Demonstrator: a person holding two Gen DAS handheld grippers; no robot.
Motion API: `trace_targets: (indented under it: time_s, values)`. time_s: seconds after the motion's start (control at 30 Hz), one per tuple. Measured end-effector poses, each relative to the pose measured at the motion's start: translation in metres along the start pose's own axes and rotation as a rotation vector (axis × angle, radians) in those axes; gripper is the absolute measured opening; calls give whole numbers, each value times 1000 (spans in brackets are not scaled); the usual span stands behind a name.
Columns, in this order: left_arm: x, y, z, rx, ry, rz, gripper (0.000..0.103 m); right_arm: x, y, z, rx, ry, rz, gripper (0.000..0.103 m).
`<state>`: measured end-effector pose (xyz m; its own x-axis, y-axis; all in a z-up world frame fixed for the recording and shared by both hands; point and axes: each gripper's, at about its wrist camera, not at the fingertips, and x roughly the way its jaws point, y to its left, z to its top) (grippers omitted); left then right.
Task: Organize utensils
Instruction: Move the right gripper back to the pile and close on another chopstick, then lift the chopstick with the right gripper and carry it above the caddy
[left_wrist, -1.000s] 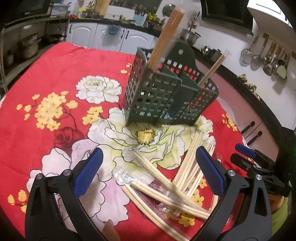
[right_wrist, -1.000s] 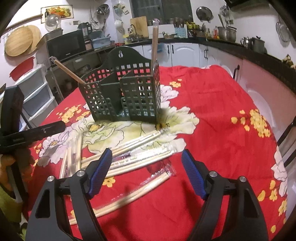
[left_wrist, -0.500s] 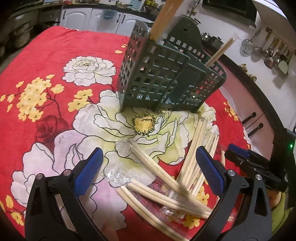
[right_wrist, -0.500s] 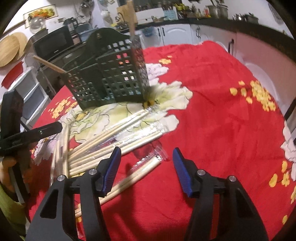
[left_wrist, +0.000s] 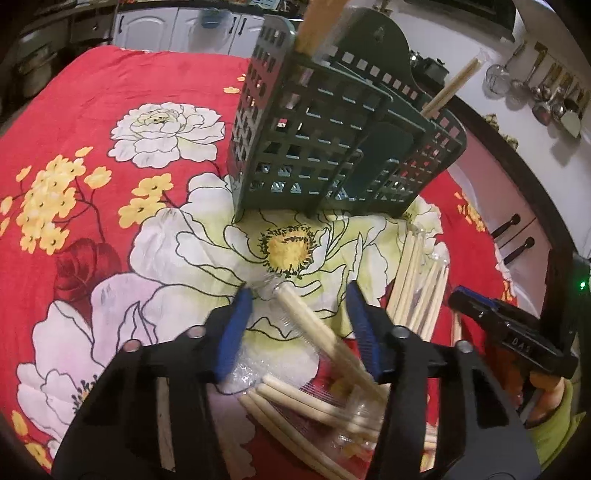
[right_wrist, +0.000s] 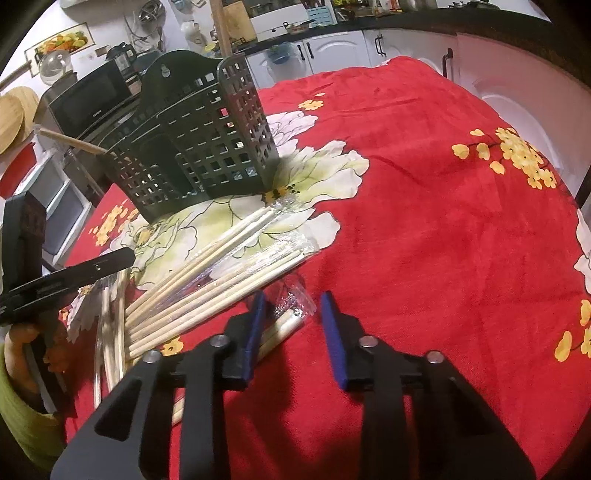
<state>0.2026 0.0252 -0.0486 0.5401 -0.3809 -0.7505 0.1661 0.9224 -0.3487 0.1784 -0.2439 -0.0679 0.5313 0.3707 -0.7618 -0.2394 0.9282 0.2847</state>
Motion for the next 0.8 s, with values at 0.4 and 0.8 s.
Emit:
trace_targets:
  time_s: [0.4,0.8]
  values:
    - [5,-1,8,25,-2,-11,10,-5,-8,3,26,-44,5,4]
    - [-24,-17,27,40,-87,-72,6,-44,-10,20,-5,-183,-27,3]
